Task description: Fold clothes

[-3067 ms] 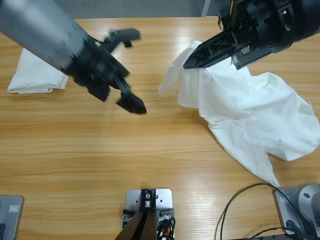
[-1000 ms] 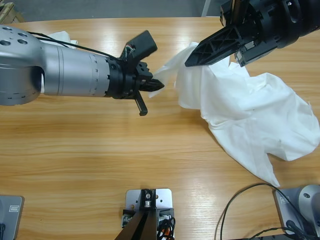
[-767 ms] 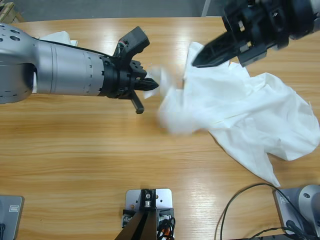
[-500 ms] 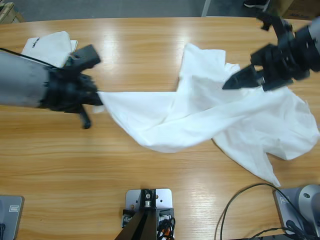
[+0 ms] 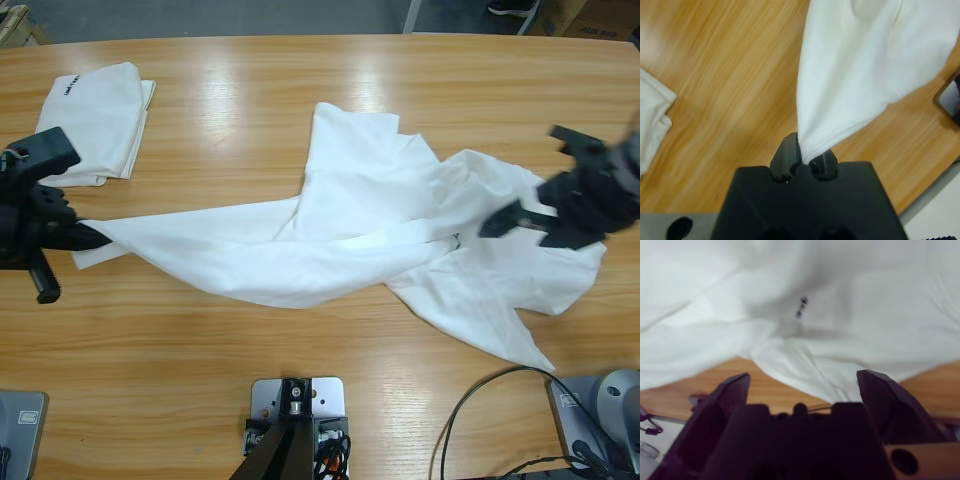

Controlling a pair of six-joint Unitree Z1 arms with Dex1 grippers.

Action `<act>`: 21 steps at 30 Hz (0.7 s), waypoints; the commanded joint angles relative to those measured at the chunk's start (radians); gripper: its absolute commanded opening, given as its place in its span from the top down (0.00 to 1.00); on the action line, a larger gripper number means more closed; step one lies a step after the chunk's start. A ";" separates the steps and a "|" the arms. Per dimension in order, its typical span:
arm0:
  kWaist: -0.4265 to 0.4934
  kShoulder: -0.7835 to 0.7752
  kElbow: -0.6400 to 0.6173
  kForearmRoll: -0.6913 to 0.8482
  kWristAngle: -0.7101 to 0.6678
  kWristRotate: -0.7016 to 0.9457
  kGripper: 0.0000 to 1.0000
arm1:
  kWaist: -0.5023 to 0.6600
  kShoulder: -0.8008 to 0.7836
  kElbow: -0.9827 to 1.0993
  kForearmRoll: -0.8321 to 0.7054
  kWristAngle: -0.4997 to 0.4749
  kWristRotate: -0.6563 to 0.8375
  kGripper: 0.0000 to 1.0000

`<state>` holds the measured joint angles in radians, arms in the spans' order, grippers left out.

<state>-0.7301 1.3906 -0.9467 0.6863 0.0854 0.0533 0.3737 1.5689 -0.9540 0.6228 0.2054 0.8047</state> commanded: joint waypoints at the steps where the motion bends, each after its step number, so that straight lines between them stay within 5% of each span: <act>1: 0.020 -0.125 0.039 0.099 0.045 -0.118 1.00 | -0.033 0.393 -0.220 0.084 -0.066 -0.036 0.11; 7: 0.020 -0.109 0.038 0.094 0.045 -0.120 1.00 | -0.042 0.563 -0.335 0.149 -0.096 -0.051 0.11; 17: 0.035 -0.092 0.039 0.093 0.045 -0.122 1.00 | -0.219 0.743 -0.703 0.442 -0.496 -0.052 0.10; 21: 0.035 -0.073 0.039 0.076 0.043 -0.122 1.00 | -0.231 0.759 -0.814 0.443 -0.437 -0.210 0.10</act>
<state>-0.7074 1.2927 -0.9424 0.7682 0.1161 -0.0543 0.1911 2.2286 -1.6093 1.0109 -0.2396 0.7644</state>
